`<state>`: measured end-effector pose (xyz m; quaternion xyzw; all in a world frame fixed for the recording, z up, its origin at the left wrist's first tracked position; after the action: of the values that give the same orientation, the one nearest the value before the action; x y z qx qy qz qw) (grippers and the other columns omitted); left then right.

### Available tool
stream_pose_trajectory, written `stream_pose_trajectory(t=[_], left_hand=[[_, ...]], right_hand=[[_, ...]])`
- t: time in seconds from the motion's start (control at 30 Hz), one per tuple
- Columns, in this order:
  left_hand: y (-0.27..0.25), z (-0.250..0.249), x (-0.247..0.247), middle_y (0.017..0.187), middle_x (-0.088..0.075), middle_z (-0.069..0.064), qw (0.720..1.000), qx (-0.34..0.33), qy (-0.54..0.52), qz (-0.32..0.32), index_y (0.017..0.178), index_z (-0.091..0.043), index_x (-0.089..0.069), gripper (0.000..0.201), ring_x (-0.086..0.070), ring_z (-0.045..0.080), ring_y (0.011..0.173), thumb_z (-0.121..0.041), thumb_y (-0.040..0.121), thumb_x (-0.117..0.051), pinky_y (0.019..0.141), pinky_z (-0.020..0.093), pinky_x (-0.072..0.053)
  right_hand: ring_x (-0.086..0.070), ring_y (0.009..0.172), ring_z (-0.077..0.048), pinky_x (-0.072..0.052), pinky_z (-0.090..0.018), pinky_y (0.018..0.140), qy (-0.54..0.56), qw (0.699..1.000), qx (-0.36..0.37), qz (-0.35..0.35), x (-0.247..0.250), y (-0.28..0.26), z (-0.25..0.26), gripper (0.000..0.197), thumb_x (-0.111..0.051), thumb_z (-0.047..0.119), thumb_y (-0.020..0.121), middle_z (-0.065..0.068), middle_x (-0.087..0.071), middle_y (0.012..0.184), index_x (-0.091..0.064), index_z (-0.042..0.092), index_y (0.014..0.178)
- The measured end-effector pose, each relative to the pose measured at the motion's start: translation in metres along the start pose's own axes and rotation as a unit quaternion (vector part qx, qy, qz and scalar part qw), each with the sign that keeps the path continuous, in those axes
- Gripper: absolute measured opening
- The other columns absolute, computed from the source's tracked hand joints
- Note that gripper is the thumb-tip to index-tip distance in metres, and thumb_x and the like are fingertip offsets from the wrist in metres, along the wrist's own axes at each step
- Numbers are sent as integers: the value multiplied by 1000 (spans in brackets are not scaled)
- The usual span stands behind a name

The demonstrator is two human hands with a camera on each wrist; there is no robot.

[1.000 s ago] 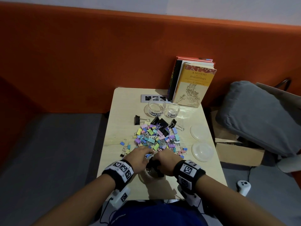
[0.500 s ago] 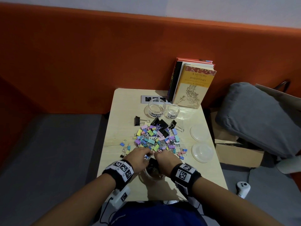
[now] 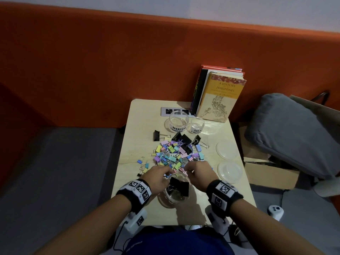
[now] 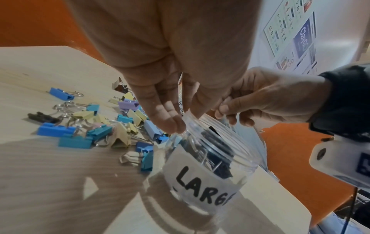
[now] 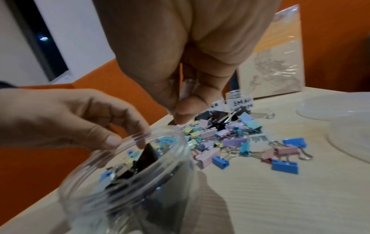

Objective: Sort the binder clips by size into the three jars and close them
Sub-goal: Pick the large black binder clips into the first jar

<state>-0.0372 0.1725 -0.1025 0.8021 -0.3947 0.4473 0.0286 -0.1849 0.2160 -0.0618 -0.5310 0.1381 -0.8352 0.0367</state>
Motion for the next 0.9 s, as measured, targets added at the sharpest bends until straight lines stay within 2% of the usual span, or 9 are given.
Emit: stream_pose_trajectory(t=[0.07,0.17,0.27,0.37,0.47,0.57,0.67,0.77,0.9], left_hand=[[1,2,3,121,-64,-1,1000,3,-7,-10,120,-26,-62,24,-58,19,111,-27,96,-58,95,35,-49],[3,1,6,118,-65,-1,1000,-4,-10,-21,118,-23,-64,23,-59,18,108,-26,96,-59,95,35,-49],[3,-1,5,114,-67,-2,1000,-14,-11,-25,114,-24,-66,19,-61,15,105,-24,96,-60,93,34,-50],[2,-1,5,112,-68,-3,999,-10,-18,-27,114,-24,-65,19,-61,15,104,-24,95,-60,93,34,-51],[2,0,3,111,-68,-3,1000,-8,-20,-19,113,-25,-65,18,-61,15,103,-26,95,-61,93,36,-51],[3,-1,-1,113,-68,-3,999,-6,-26,-18,113,-25,-65,20,-62,14,105,-26,94,-63,93,31,-50],[6,-5,-5,114,-68,-6,1000,-6,-28,-13,116,-24,-65,22,-61,12,106,-26,95,-61,92,26,-48],[13,-8,1,115,-68,-4,1000,-12,-12,-10,116,-23,-66,21,-61,14,105,-27,98,-55,90,27,-47],[29,8,30,118,-66,-3,998,20,9,-54,111,-22,-68,19,-60,16,107,-25,99,-54,91,30,-48]], right_hand=[[-63,84,-15,-42,-23,69,24,1000,-18,2,2,1,-15,11,-61,22,90,5,-70,92,-71,22,94],[-61,70,-7,-49,-22,67,65,995,-38,70,-9,-2,-27,20,-73,36,85,7,-71,91,-68,24,101],[-70,62,-14,-60,-30,59,118,986,-44,106,-21,-6,-25,14,-73,21,86,5,-73,84,-66,25,98],[-71,61,-17,-61,-35,61,121,987,-39,97,-26,-8,-25,12,-68,18,89,6,-72,84,-63,26,96],[-69,80,-15,-58,-33,75,105,990,-32,88,-25,-9,-26,20,-68,28,89,11,-69,96,-64,27,109],[-59,109,-16,-47,-29,93,111,988,-21,104,-26,-11,-24,68,-79,45,76,11,-56,125,-51,31,136],[-46,129,-19,-40,-35,107,83,986,8,145,-34,-17,-17,106,-87,50,62,7,-38,148,-30,33,150],[-42,133,-19,-38,-35,110,45,988,34,143,-39,-19,-18,107,-87,49,62,3,-38,150,-29,31,150],[-44,132,-18,-41,-34,107,35,990,38,133,-32,-25,-25,104,-85,51,63,5,-38,150,-30,30,149]])
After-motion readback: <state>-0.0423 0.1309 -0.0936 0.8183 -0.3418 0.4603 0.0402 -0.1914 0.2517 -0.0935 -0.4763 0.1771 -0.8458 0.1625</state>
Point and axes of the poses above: each hand's wrist, its own y-axis towards the middle knuckle, its own x-axis out of the back of the hand, z = x × y, the point moved 8 cm from there along y, towards the middle knuckle
